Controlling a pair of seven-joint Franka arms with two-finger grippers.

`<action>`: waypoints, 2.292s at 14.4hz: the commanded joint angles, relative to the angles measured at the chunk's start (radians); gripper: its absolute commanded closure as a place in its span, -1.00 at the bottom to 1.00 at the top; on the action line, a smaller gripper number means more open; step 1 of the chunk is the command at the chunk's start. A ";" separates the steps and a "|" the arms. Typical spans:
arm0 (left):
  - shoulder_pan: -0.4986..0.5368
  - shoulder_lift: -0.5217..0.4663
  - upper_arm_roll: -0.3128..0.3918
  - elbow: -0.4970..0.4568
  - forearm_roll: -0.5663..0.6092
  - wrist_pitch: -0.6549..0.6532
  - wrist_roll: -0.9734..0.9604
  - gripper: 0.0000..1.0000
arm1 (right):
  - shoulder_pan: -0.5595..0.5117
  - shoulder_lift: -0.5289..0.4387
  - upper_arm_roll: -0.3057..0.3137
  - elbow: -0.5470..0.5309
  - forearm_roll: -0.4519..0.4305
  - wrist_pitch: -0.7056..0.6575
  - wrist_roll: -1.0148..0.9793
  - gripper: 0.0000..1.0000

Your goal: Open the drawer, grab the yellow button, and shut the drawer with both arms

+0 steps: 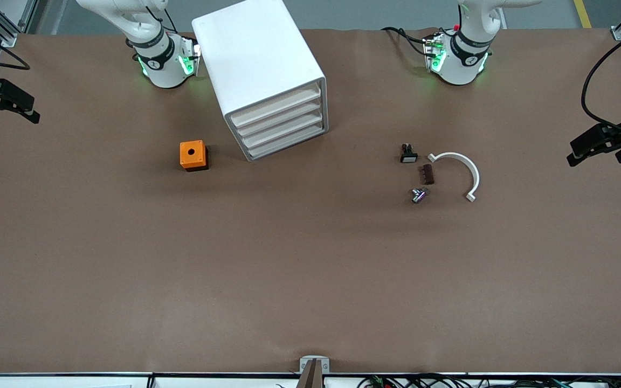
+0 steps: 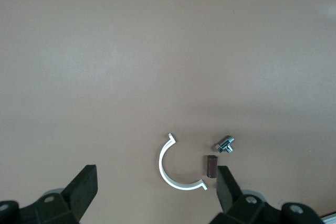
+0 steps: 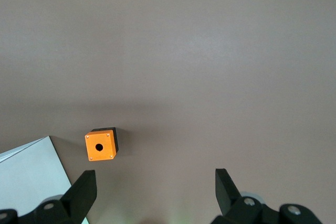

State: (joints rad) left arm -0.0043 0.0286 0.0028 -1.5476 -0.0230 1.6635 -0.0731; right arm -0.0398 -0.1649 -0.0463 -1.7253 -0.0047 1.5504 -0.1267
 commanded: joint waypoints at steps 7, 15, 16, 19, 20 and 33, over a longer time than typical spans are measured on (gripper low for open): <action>0.001 -0.002 -0.004 0.024 0.008 -0.025 -0.004 -1.00 | 0.005 -0.013 -0.001 -0.002 -0.009 -0.007 0.002 -1.00; 0.003 -0.003 -0.046 0.018 -0.025 -0.090 -0.166 -1.00 | 0.005 -0.013 -0.004 -0.003 -0.006 -0.003 -0.036 -1.00; -0.005 0.010 -0.046 0.023 -0.025 -0.097 -0.203 -1.00 | 0.003 -0.013 -0.006 -0.003 -0.008 -0.003 -0.056 -1.00; -0.014 0.059 -0.069 0.021 -0.025 -0.099 -0.339 -1.00 | 0.003 -0.013 -0.006 -0.003 -0.006 0.000 -0.056 -1.00; -0.014 0.077 -0.087 0.021 -0.025 -0.099 -0.390 -1.00 | 0.003 -0.013 -0.006 -0.005 -0.006 0.002 -0.056 -1.00; -0.131 0.367 -0.215 0.027 -0.129 -0.120 -1.205 -1.00 | -0.003 -0.015 -0.006 -0.011 0.020 -0.016 -0.042 -1.00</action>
State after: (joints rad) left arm -0.1108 0.3485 -0.2079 -1.5464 -0.1120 1.5739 -1.1547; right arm -0.0400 -0.1648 -0.0517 -1.7261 0.0012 1.5413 -0.1684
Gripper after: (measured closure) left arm 0.000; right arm 0.000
